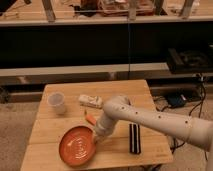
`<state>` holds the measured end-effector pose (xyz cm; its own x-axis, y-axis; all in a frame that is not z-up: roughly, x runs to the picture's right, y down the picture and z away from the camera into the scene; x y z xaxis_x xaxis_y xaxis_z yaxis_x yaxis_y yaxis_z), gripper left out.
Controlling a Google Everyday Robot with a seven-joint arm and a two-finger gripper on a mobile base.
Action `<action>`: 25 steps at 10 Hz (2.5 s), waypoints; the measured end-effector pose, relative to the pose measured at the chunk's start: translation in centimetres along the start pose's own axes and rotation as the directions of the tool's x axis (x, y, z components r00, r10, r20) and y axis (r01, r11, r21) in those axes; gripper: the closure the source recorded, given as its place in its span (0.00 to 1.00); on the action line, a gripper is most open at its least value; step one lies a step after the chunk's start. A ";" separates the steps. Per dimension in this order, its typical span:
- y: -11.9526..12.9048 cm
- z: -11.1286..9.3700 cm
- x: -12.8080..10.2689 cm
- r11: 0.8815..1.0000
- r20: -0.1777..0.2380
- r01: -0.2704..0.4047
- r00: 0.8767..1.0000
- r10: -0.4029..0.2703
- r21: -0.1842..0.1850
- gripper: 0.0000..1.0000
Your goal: Drag the ceramic bowl in a circle
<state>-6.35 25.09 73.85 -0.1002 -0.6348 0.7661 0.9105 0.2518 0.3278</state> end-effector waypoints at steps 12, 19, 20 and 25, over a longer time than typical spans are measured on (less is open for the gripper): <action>-6.2 -1.0 -3.1 0.973 0.026 0.230 0.973 -0.230 -0.004 1.00; 0.1 -1.5 -1.7 0.999 0.035 -0.023 0.999 0.024 -0.042 1.00; 0.1 -1.3 -0.4 0.998 0.037 -0.053 0.998 0.054 -0.037 1.00; -1.9 -2.1 4.9 0.994 0.005 -0.102 0.995 0.102 -0.026 1.00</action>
<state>-7.68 20.00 75.80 -0.0090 -0.6021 0.7983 0.9263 0.2957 0.2335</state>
